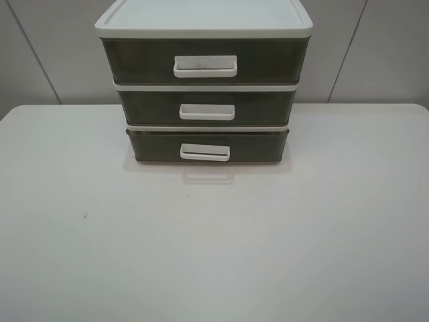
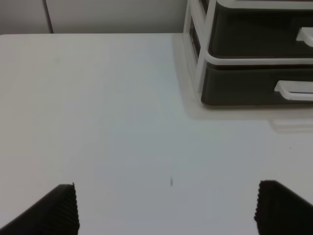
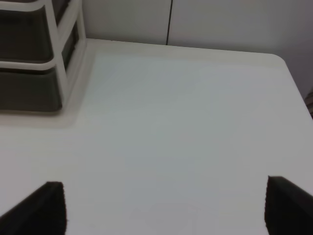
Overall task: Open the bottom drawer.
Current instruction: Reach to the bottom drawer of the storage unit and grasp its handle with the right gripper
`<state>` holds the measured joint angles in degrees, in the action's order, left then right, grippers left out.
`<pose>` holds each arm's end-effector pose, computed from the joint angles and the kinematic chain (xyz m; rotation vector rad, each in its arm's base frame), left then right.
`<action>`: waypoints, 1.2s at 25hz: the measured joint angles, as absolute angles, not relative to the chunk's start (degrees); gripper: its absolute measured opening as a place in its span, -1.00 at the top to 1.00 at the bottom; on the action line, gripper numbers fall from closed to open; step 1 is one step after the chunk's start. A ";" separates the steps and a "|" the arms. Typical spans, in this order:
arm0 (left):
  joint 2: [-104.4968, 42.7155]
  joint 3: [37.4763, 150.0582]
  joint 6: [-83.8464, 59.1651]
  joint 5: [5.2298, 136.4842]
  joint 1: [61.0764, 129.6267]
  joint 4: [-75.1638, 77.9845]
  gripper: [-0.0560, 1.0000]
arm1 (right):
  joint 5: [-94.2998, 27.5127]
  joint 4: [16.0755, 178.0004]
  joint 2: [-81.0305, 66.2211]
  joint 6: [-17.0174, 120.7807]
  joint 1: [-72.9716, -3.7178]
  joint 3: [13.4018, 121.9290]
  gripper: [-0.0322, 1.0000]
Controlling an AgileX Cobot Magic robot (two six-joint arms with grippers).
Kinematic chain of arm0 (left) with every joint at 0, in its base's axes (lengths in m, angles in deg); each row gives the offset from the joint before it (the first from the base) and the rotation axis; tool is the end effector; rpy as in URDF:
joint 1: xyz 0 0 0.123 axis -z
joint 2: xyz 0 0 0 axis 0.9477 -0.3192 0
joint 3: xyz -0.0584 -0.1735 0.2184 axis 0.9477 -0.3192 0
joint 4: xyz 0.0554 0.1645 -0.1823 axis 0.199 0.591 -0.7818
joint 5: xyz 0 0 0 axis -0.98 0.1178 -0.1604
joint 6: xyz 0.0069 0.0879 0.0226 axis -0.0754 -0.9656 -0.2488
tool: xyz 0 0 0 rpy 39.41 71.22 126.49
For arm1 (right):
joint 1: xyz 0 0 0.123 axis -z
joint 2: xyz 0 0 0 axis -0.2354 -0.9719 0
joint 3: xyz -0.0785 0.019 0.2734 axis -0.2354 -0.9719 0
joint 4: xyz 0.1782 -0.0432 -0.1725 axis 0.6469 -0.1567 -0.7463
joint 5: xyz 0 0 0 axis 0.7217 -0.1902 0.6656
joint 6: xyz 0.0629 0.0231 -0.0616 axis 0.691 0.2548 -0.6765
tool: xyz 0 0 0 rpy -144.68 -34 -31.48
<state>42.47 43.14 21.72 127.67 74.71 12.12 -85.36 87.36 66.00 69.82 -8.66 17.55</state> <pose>-0.0063 -0.0036 0.2790 0.0613 2.0329 -0.0948 -0.0089 -0.0018 0.2835 0.0027 2.0248 -0.1462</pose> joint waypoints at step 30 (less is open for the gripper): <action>42.47 43.14 21.72 127.67 74.71 12.12 -0.52 | -85.15 74.07 41.97 69.76 -34.60 31.00 -0.61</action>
<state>42.47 43.14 21.72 127.67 74.71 12.12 -85.15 74.07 41.97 69.76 -34.60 31.00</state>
